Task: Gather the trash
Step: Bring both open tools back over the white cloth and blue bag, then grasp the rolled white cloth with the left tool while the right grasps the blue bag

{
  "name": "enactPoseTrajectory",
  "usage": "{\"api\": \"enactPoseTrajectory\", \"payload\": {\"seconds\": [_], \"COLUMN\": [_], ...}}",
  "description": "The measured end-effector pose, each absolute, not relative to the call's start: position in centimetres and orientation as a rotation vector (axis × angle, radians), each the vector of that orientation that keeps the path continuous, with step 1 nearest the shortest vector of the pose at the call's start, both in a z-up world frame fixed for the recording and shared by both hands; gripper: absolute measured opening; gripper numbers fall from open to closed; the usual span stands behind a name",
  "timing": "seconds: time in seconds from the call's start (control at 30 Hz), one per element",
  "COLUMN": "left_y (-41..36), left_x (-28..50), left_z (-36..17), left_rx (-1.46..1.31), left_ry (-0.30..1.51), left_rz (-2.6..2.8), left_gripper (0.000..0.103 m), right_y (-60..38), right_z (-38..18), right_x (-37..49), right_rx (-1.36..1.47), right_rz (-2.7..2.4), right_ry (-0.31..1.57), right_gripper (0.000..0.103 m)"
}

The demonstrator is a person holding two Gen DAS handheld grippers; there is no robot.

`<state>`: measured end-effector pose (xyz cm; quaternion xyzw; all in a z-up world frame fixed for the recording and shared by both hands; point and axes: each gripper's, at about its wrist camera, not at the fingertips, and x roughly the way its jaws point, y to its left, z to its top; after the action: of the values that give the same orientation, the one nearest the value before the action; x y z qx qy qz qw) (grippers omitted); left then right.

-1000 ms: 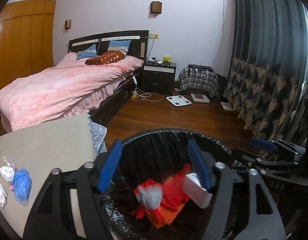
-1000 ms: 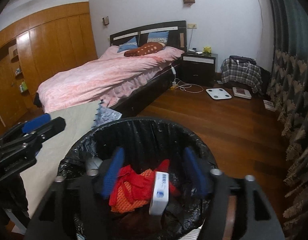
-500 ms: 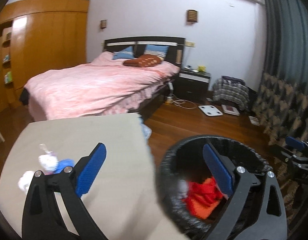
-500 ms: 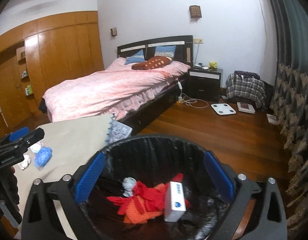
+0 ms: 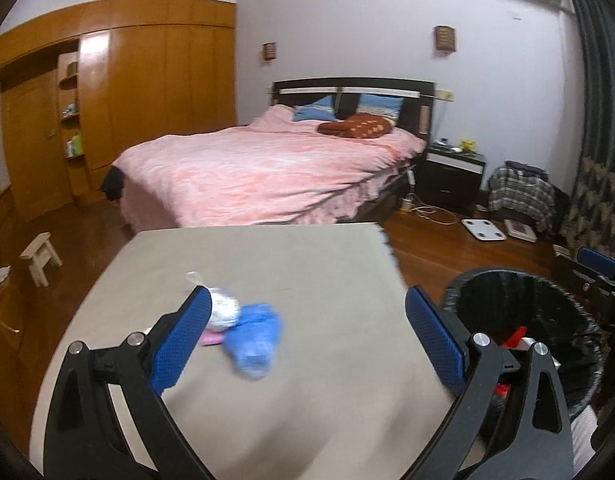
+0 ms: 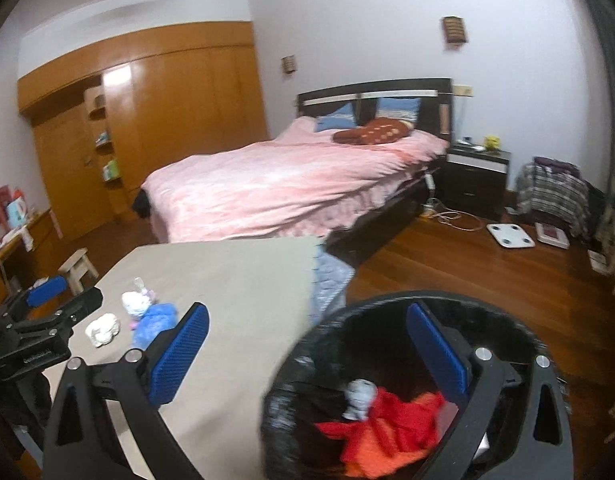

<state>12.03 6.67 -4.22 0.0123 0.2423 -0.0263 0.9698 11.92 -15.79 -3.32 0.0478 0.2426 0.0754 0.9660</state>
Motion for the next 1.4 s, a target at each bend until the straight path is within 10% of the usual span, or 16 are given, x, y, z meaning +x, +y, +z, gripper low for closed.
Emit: {"api": "enactPoseTrajectory", "payload": {"seconds": [1.4], "left_y": [24.8], "left_x": [20.7], "left_z": [-16.1], "left_rx": [-0.047], "left_ry": [0.799], "left_rz": [0.163], "left_gripper": [0.092], "right_y": [0.6], "right_z": [-13.8], "right_x": [20.5], "right_rx": [-0.043], "right_rz": [0.295], "right_ry": [0.646], "right_gripper": [0.097]}}
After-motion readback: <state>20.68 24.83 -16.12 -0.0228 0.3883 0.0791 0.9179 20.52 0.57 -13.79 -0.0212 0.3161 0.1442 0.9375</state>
